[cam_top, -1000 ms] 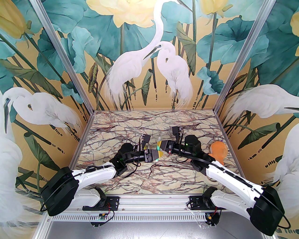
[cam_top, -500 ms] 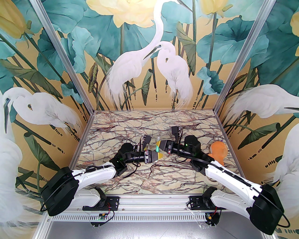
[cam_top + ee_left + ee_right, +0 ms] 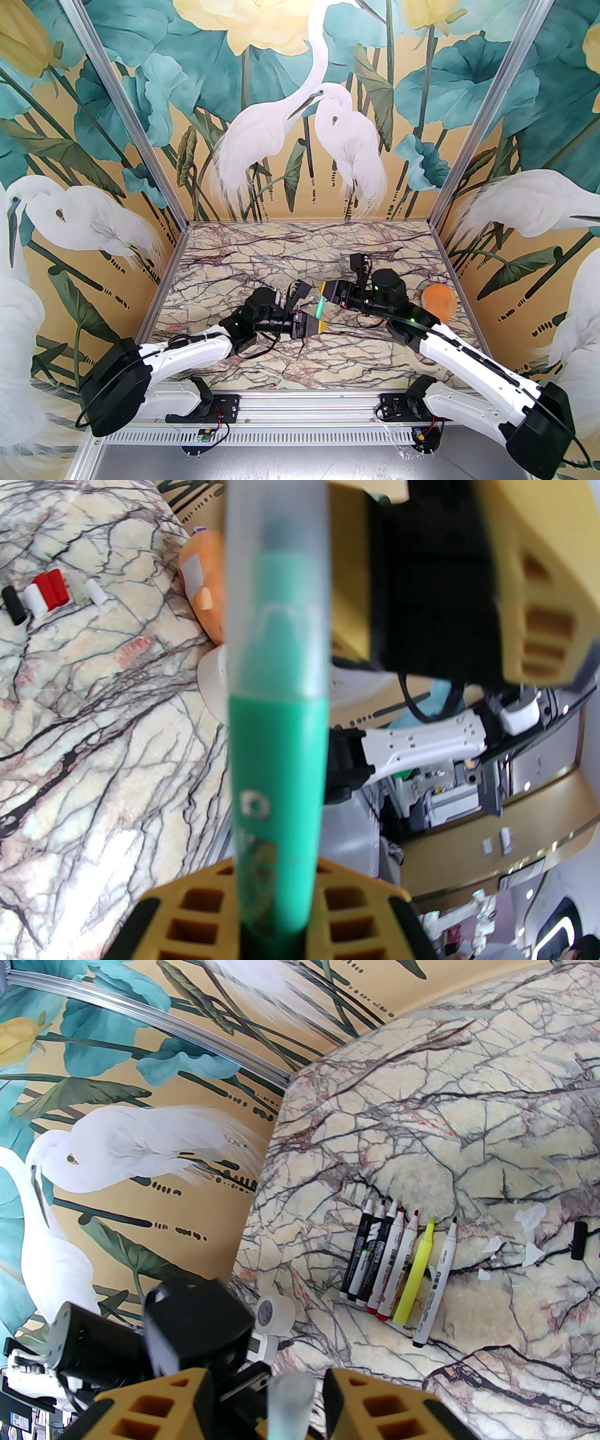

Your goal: Open the pen caps

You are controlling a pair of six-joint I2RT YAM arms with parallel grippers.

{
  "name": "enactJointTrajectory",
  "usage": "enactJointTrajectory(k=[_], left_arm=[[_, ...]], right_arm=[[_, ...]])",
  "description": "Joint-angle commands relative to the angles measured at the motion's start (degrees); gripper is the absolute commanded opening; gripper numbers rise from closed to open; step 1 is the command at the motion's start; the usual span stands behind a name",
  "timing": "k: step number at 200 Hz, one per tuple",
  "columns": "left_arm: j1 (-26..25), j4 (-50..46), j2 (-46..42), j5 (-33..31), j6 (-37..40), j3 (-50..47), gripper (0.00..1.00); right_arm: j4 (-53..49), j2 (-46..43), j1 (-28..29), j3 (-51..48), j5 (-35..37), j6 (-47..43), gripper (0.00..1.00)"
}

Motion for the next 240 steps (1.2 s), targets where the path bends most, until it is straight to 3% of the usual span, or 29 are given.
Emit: enactJointTrajectory(k=[1, 65, 148, 240], left_arm=[[-0.6, -3.5, -1.0, 0.8, 2.6, 1.9, 0.07], [-1.0, -3.9, -0.4, 0.5, 2.8, 2.6, 0.06], [-1.0, -3.9, -0.1, 0.4, 2.7, 2.9, 0.04], [-1.0, -4.4, 0.8, 0.0, 1.8, 3.0, 0.02]], right_arm=[[-3.5, 1.8, 0.4, 2.5, 0.8, -1.0, 0.46], [-2.0, 2.7, 0.6, 2.6, -0.3, -0.9, 0.32], [-1.6, 4.6, 1.3, 2.8, -0.9, -0.9, 0.32], [-2.0, 3.4, 1.7, 3.1, 0.3, -1.5, 0.17]])
